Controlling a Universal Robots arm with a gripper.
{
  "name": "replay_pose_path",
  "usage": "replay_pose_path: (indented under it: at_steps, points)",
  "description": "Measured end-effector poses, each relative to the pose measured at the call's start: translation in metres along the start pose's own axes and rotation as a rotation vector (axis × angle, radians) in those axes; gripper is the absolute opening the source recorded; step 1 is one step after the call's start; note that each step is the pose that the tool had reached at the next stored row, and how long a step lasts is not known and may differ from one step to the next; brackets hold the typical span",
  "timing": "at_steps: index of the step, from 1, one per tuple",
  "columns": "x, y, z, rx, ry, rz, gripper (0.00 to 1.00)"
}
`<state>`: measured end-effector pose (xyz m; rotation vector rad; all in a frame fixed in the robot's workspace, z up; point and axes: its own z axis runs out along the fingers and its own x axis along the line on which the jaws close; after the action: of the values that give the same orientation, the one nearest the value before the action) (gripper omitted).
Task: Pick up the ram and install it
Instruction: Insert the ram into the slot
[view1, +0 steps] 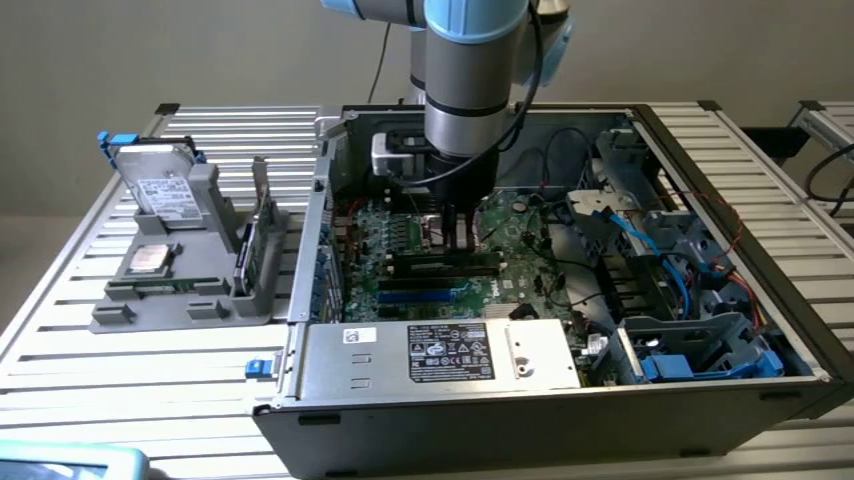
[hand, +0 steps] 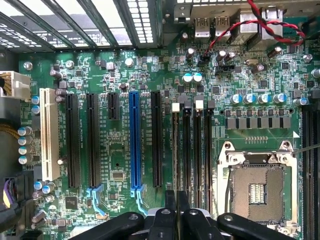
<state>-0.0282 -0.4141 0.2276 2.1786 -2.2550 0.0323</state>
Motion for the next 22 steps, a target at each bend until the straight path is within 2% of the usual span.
replay_pose_path:
  at_steps: [22]
  points:
    - [0.0000,0.0000,0.0026,0.0007,0.0020,-0.046,0.13]
